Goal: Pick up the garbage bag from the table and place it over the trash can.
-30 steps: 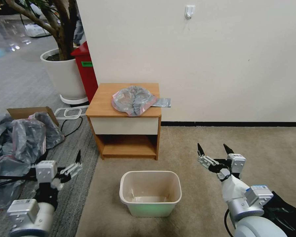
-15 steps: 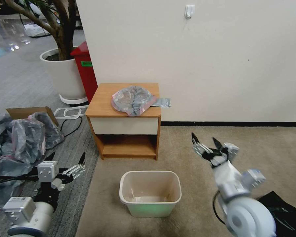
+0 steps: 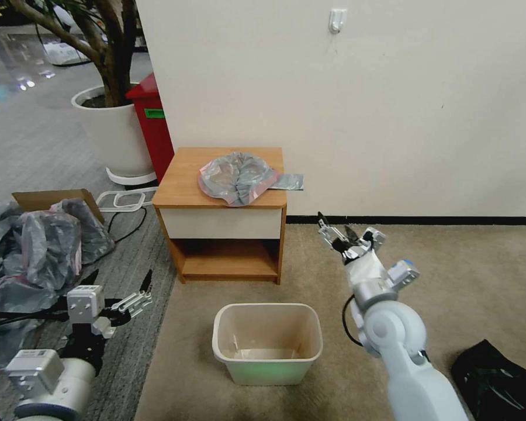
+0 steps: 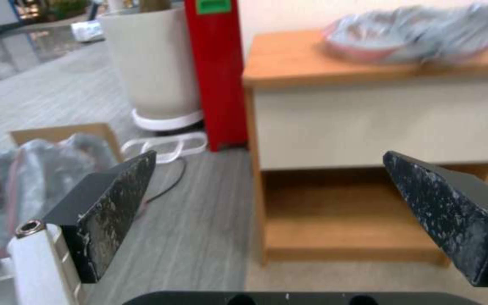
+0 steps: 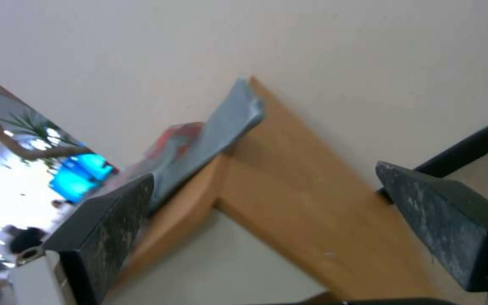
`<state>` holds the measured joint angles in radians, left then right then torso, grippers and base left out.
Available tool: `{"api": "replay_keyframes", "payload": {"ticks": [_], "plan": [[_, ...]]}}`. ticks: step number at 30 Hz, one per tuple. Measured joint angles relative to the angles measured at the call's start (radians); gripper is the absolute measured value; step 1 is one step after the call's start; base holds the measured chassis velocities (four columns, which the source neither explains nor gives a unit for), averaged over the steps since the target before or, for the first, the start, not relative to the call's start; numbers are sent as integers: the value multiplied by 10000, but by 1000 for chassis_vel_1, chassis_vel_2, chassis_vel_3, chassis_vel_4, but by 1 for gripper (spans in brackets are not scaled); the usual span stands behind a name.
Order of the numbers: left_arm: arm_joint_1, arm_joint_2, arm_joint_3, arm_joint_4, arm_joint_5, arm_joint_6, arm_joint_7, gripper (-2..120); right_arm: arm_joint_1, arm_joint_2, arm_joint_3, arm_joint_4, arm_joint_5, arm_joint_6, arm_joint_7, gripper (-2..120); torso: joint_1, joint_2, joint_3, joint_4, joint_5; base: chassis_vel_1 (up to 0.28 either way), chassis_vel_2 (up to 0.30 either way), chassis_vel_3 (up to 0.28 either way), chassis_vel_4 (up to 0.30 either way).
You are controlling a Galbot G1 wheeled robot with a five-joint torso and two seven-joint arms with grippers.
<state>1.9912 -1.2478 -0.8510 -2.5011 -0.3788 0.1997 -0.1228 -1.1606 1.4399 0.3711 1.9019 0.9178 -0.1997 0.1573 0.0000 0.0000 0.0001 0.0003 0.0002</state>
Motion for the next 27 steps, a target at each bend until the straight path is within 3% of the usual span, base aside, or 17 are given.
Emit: {"api": "replay_keyframes", "payload": {"ticks": [5, 11, 13, 17, 25, 27], "plan": [[141, -36, -45, 1, 84, -134, 17, 100, 617, 287, -136, -576, 819, -48, -2, 100, 0, 0, 0, 0, -2, 0, 0, 0, 0], [198, -41, -74, 5, 105, -169, 26, 100, 2423, 929, -142, -2484, 2244, -208, -72, 100, 1, 0, 0, -2, -3, 0, 0, 0, 0], [204, -41, -80, 5, 107, -172, 26, 100, 2518, 956, -128, -2610, 2306, -225, -77, 100, 0, 0, 0, -3, -3, 0, 0, 0, 0], [331, -35, -168, 9, 132, -231, 26, 100, 3442, 1294, 33, -4088, 2841, -324, -203, 100, 0, -1, 0, -2, -2, 0, 0, 0, 0], [352, -76, -159, 9, 134, -246, 25, 100, 4095, 1575, 277, -5021, 2913, -314, -515, 99, 0, 0, 0, -3, -2, 0, 0, 0, 0], [366, -126, -122, 9, 134, -248, 25, 100, 4215, 1666, 331, -5182, 2921, -267, -595, 91, 0, 0, 0, -3, -3, 0, 0, 0, 0]]}}
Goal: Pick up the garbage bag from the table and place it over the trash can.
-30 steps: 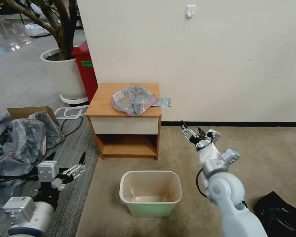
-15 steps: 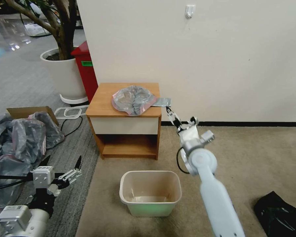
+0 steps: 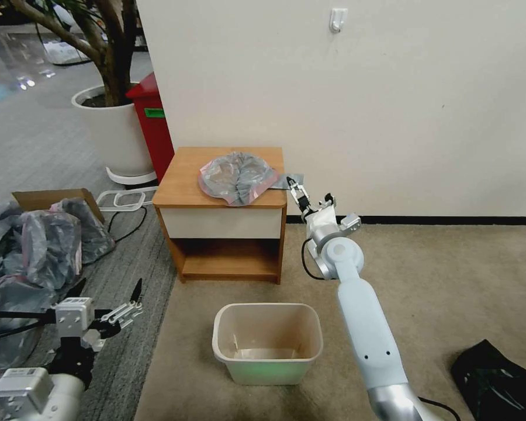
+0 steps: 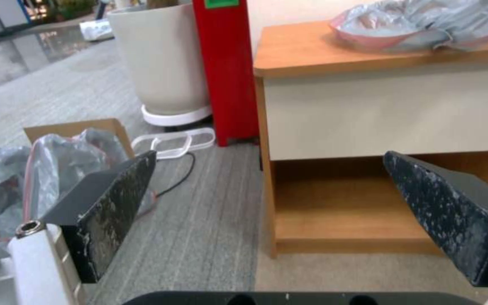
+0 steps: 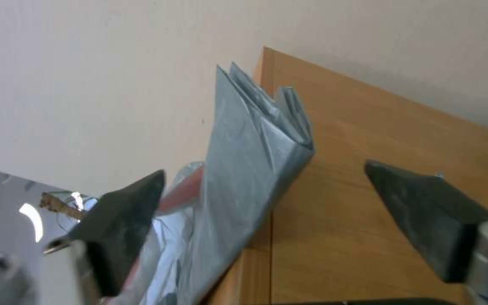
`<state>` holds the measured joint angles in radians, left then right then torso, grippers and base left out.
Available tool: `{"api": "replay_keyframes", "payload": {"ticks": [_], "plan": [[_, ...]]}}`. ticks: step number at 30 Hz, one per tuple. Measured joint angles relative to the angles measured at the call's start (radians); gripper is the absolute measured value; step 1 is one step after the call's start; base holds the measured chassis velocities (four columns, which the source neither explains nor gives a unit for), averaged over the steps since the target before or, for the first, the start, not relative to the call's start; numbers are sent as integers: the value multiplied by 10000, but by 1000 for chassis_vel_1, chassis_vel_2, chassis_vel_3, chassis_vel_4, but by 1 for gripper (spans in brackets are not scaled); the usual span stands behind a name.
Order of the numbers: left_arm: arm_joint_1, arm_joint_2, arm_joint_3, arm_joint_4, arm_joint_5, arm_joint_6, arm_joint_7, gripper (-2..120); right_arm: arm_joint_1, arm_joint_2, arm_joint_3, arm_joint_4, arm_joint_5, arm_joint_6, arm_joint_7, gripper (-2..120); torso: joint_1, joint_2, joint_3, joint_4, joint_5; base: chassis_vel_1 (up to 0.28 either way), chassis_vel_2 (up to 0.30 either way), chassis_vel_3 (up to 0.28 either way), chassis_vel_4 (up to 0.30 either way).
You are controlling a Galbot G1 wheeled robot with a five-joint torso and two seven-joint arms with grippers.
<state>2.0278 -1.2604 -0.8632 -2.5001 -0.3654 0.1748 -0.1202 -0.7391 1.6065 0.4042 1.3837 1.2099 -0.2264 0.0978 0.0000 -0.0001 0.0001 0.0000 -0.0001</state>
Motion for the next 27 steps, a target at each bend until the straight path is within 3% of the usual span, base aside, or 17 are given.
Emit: {"api": "replay_keyframes", "payload": {"ticks": [4, 15, 27], "plan": [[3, -9, 8, 0, 1, -2, 0, 100, 34, 14, 21, -60, 0, 29, -78, 82, 0, 0, 0, 0, 0, 0, 0, 0, 0], [14, -116, 27, 1, 66, -16, 0, 100, 177, 15, 125, -223, -99, 149, -159, 37, 0, 0, -1, 0, 0, 0, 0, 0, 0], [44, -118, 59, 0, 160, -19, 9, 100, -32, 13, 116, 228, -105, 252, -89, 0, 0, 0, -1, 0, 1, 0, 0, 0, 0]]}}
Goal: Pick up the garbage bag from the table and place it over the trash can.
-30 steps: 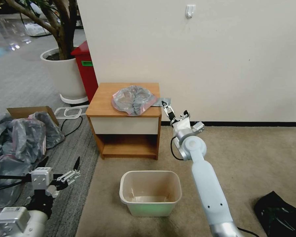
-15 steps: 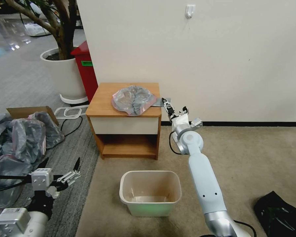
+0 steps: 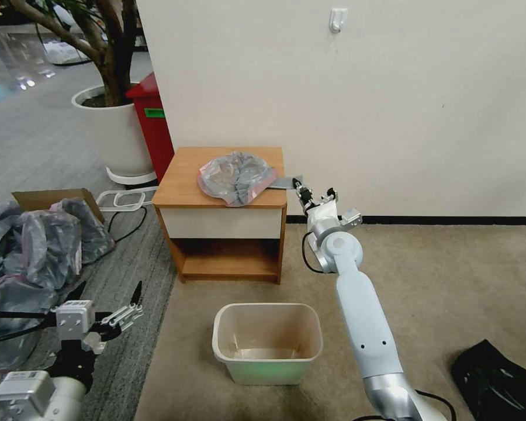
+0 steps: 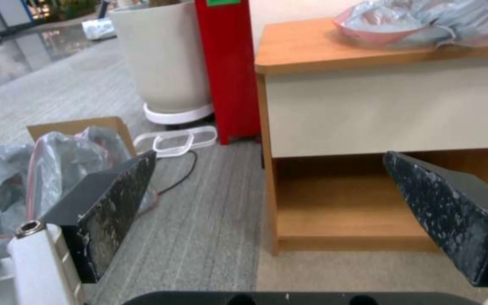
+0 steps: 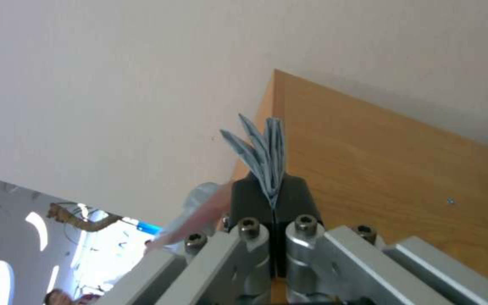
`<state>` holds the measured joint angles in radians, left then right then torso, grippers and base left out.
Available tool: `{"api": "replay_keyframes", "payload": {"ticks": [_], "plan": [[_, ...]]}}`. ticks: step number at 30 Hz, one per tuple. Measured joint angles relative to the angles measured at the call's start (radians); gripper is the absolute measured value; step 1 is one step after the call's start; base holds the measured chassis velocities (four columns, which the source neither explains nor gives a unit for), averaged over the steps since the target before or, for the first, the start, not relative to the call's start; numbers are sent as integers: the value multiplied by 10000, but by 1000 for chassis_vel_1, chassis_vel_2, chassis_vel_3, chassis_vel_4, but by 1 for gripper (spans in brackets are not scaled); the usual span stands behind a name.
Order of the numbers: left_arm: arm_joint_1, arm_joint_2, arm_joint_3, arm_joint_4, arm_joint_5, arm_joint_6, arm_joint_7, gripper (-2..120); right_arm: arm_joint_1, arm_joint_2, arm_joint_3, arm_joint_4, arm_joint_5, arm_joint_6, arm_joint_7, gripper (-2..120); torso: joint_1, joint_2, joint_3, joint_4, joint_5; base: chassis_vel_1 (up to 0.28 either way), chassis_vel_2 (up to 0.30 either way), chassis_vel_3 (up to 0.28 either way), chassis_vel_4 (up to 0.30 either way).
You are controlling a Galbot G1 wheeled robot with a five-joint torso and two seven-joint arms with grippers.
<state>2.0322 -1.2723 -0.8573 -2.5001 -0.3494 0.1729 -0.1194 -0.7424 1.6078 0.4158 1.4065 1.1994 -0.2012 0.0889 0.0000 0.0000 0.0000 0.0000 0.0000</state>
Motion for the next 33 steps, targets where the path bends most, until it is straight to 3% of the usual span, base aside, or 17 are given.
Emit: {"api": "replay_keyframes", "payload": {"ticks": [8, 11, 19, 26, 33], "plan": [[-40, 14, 65, 1, 11, 56, 20, 100, -793, -547, -320, 1505, 273, 37, 590, 0, 0, 0, 0, -1, 0, 0, 0, 0, 0], [-49, 18, 76, 1, 16, 70, 25, 100, -1837, -917, -678, 3100, 436, 46, 1013, 0, 0, 0, -1, 0, 1, 0, 0, 0, 0], [-84, 107, 85, 1, 48, 80, 36, 100, -3865, -1418, -1492, 5266, 697, 46, 1723, 0, 0, 0, -1, -1, 0, 0, 0, 0, 0], [-154, 120, 126, 1, 113, 83, 52, 100, -5985, -1667, -2768, 7171, 124, 324, 2562, 0, 0, 1, -2, 0, -1, 0, 0, 0, 0], [-219, 121, 137, 2, 154, 67, 71, 100, -7496, -1873, -3244, 7838, -747, 253, 3001, 0, 0, 1, -2, 0, 0, 0, 0, 0, 0]]}}
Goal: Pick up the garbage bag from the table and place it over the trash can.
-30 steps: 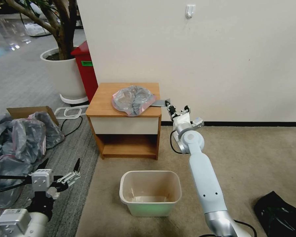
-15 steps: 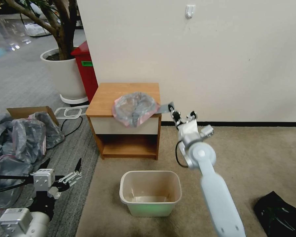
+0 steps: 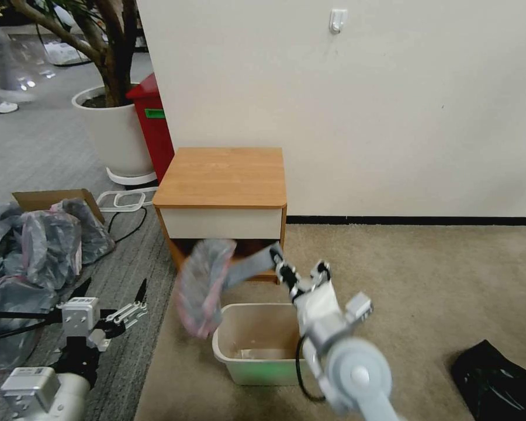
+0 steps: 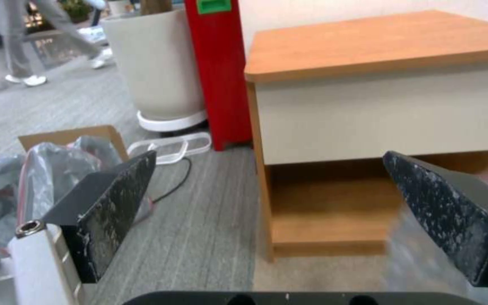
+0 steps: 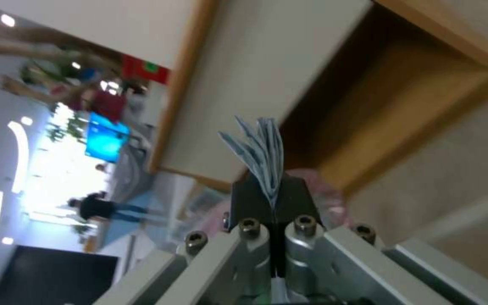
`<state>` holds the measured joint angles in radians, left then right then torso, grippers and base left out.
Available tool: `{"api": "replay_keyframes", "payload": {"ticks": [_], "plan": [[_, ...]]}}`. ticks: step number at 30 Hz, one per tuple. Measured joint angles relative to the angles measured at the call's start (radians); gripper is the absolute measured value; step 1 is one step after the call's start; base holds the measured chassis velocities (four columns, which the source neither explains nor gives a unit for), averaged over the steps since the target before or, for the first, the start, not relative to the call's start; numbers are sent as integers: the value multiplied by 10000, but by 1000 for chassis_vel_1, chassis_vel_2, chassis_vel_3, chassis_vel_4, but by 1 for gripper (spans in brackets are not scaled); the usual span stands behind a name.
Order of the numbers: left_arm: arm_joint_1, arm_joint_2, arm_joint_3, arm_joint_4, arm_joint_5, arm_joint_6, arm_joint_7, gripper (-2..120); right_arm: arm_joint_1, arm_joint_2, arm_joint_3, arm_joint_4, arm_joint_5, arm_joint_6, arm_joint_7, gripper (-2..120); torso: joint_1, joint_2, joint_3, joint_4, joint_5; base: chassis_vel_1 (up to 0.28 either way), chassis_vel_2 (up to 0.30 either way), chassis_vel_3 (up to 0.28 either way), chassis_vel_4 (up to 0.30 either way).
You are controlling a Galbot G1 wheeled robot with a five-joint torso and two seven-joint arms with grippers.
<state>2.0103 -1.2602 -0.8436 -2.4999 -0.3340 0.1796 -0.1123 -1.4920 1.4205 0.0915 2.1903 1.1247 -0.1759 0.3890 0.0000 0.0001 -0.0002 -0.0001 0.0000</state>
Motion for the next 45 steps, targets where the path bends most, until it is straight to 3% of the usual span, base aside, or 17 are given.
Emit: {"api": "replay_keyframes", "payload": {"ticks": [9, 22, 31, 33, 35, 37, 40, 44, 45], "plan": [[-176, -11, 61, 0, -22, -39, 0, 100, -903, -632, 253, -5, -1348, 319, 70, 0, 0, 0, 1, 0, 1, 0, 0, 0, 0], [-369, 58, 78, 0, -35, -163, 0, 100, -1620, -1133, 459, 426, -1539, 244, 712, 0, 0, 0, 1, 0, 1, 0, 0, 0, 0], [-447, 106, 67, 0, -77, -162, -4, 100, -1801, -1501, 371, 624, -1487, 139, 1215, 35, 0, 0, 2, 0, 1, 0, 0, 0, 0], [-461, 110, 67, 0, -81, -158, -6, 100, -1852, -1591, 386, 673, -1477, 136, 1274, 38, 0, 0, 2, 1, 0, 0, 0, 0, 0], [-511, 116, 67, 0, -87, -145, -14, 100, -2023, -1856, 497, 859, -1446, 130, 1380, 50, 0, 0, 1, 0, 0, 0, 0, 0, 0], [-521, 115, 64, 0, -90, -142, -18, 100, -2081, -1936, 541, 913, -1432, 129, 1403, 53, -1, 0, 1, 0, 0, 0, 0, 0, 0], [-533, 102, 64, 0, -97, -125, -29, 100, -2270, -2160, 762, 1108, -1251, 129, 1461, 68, 0, 0, 2, 1, 1, 0, 0, 0, 0], [-535, 105, 99, 0, -98, -78, -30, 100, -2349, -2184, 913, 1226, -1206, 144, 1468, 77, 0, 0, 2, 0, 0, 0, 0, 0, 0], [-547, 139, 130, 0, -99, 49, -31, 100, -2392, -2174, 1020, 1298, -1206, 150, 1466, 84, -1, 0, 1, 1, 1, 0, 0, 0, 0]]}}
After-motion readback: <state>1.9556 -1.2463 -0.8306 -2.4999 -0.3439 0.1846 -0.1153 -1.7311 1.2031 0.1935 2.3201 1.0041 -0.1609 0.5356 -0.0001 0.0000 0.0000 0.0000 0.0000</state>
